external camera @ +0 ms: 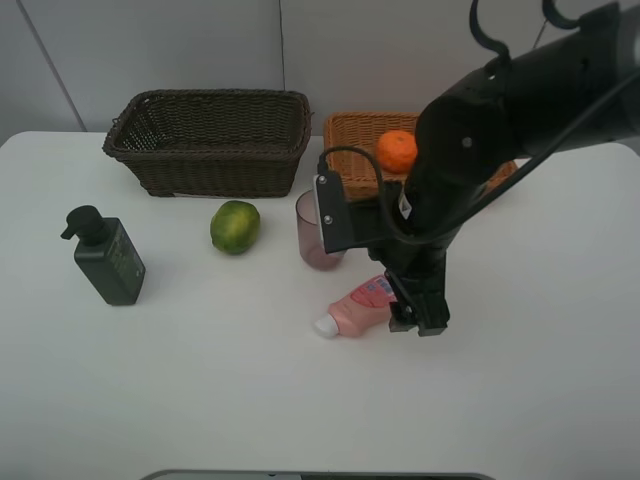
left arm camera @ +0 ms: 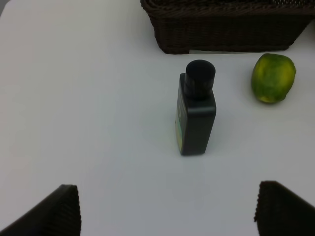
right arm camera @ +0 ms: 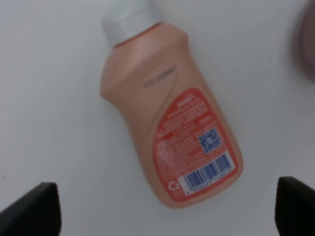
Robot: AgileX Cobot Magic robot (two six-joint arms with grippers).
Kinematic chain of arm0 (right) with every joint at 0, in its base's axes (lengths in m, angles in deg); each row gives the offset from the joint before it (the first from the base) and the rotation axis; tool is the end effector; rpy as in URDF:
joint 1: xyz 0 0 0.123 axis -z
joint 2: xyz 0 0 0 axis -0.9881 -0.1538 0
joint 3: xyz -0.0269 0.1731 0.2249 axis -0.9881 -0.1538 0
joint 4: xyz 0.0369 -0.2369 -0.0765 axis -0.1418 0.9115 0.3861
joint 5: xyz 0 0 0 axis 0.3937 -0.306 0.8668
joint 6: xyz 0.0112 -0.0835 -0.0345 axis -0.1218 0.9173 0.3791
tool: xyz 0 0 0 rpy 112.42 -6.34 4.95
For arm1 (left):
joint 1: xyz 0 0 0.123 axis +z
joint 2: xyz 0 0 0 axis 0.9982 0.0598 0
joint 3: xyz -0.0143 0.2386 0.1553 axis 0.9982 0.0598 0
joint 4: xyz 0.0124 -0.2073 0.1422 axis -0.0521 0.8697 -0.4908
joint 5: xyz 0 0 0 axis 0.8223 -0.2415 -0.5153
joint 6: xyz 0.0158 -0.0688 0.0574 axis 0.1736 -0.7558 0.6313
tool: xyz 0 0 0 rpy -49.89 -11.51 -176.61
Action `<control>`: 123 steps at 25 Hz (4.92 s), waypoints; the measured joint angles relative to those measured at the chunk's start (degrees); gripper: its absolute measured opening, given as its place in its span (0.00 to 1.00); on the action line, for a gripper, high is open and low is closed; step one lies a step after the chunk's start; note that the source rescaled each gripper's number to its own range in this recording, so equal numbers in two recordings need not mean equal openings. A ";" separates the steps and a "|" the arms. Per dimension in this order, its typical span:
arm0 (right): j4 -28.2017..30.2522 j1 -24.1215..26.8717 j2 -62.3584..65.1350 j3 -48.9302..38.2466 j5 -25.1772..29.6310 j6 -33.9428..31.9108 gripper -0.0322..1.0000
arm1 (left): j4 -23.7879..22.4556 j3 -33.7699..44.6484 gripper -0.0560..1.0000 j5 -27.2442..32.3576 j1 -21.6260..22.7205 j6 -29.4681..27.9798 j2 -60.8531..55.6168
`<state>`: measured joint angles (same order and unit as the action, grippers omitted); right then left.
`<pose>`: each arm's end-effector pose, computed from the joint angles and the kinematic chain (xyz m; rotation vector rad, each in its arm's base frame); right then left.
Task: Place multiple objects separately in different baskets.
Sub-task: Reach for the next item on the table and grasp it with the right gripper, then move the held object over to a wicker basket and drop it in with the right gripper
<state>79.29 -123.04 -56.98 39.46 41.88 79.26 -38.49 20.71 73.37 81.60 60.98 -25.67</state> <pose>0.2398 0.2023 0.1580 -2.2943 1.9126 -0.1925 -0.0065 0.0037 0.2785 0.0453 2.0325 -0.0332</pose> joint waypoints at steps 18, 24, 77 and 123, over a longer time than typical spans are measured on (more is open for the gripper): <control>-11.37 2.27 -1.12 -5.20 -8.12 36.09 0.92 | 0.00 0.00 0.92 0.00 0.00 0.00 0.00; -11.45 3.01 -2.79 -5.02 -9.31 37.17 0.92 | 0.00 0.00 0.92 0.00 0.00 0.00 0.00; -8.86 3.07 -10.49 -0.87 -9.63 36.98 0.06 | 0.00 0.00 0.92 0.00 0.00 0.00 0.00; -14.58 3.07 -12.98 44.54 5.74 -38.27 0.04 | 0.00 0.00 0.92 0.00 0.00 0.00 0.00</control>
<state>64.71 -119.97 -69.96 84.01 47.63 40.98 -38.49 20.71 73.37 81.60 60.98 -25.67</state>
